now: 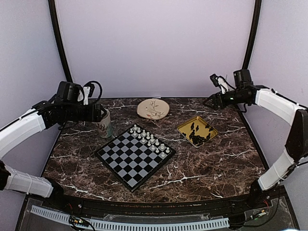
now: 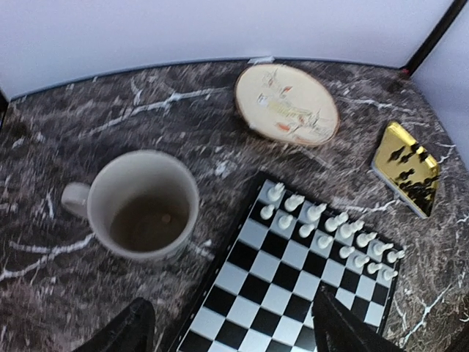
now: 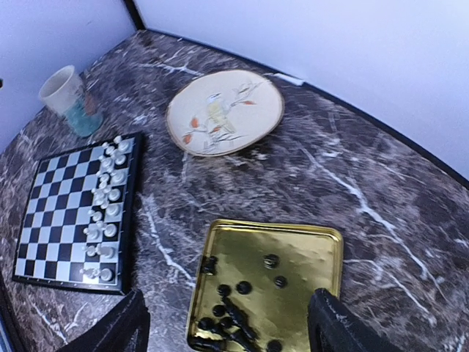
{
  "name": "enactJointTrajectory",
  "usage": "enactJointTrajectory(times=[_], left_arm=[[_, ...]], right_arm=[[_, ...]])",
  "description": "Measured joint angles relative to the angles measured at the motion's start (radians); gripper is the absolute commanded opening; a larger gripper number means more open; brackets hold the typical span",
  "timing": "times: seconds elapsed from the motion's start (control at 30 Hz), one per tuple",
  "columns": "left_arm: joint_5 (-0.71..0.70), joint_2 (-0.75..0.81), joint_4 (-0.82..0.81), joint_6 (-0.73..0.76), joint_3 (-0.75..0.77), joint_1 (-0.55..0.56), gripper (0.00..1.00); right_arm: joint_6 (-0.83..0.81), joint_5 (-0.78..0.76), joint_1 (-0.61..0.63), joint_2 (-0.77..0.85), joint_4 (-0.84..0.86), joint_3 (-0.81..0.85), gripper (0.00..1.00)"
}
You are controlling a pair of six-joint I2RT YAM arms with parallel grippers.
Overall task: Set up the chess pieces on the board
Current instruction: Adjust the chessboard at the center of the board.
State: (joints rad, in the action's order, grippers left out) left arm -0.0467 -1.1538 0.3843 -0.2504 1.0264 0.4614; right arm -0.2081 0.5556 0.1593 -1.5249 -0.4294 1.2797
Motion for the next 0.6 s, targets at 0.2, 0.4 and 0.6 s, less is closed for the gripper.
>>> enactJointTrajectory(times=[0.2, 0.4, 0.6], left_arm=[[-0.058, -0.071, 0.263, -0.135, 0.047, 0.002, 0.66], [-0.018, -0.056, 0.322, -0.230, -0.065, 0.002, 0.18], [0.011, -0.056, 0.320, -0.296, -0.175, 0.002, 0.00]], right_arm=[[-0.014, 0.016, 0.199, -0.155, -0.038, 0.080, 0.56], [-0.020, 0.031, 0.308, -0.298, -0.066, 0.100, 0.40], [-0.024, 0.005, 0.352, -0.347, -0.093, 0.096, 0.19]])
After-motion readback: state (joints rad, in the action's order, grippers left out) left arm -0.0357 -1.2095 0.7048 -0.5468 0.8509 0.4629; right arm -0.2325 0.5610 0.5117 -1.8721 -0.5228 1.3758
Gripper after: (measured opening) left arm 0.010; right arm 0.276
